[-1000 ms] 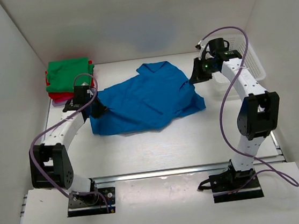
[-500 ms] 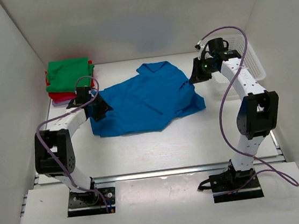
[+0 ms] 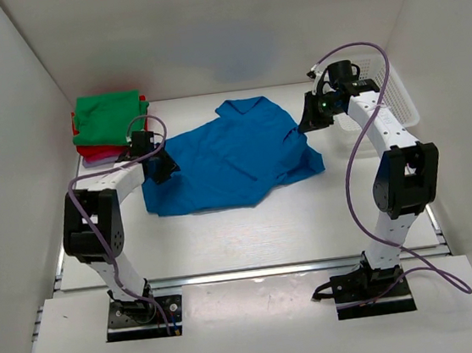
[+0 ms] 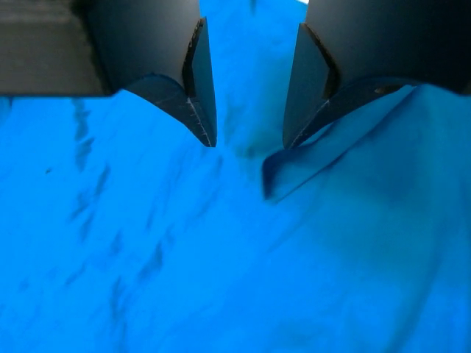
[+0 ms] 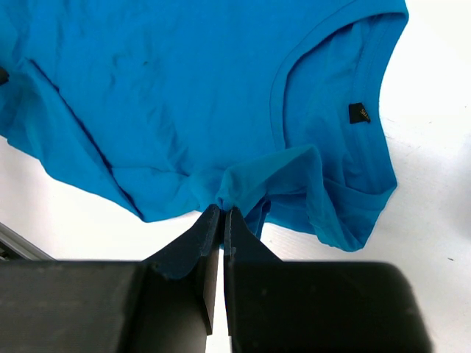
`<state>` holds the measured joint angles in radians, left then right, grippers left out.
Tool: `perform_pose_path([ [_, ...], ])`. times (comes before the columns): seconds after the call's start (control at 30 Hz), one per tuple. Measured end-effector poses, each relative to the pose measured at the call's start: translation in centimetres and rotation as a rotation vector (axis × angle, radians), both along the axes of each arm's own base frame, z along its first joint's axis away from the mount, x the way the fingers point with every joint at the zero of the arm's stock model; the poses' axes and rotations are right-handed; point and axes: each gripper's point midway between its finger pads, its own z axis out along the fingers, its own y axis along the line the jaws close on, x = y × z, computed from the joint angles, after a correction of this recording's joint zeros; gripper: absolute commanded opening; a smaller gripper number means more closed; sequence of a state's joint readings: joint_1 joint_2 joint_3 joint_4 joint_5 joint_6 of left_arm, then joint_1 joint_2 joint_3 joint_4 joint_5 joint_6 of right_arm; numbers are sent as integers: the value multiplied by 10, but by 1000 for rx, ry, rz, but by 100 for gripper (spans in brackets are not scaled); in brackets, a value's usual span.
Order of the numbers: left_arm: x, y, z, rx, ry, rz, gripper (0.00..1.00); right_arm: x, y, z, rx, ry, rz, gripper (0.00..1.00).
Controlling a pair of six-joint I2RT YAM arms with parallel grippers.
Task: Fold and stack the t-shirts
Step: Flatten out the tshirt
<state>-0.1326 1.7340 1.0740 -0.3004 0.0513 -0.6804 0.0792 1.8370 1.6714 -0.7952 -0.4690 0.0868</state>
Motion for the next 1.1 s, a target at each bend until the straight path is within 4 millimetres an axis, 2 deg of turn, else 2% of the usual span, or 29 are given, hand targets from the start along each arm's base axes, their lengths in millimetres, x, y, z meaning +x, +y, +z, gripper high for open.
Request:
perform_pose_path([
  [0.17, 8, -1, -1, 38, -17, -9, 52, 1, 0, 0, 0, -3, 0, 0],
  [0.57, 13, 6, -2, 94, -34, 1, 47, 1, 0, 0, 0, -2, 0, 0],
  [0.87, 9, 1, -24, 145, 5, -26, 45, 1, 0, 0, 1, -1, 1, 0],
  [1.07, 9, -3, -24, 141, -9, -33, 22, 0, 0, -1, 2, 0, 1, 0],
  [1.1, 7, -3, -25, 142, -6, -36, 10, 1, 0, -1, 2, 0, 1, 0],
])
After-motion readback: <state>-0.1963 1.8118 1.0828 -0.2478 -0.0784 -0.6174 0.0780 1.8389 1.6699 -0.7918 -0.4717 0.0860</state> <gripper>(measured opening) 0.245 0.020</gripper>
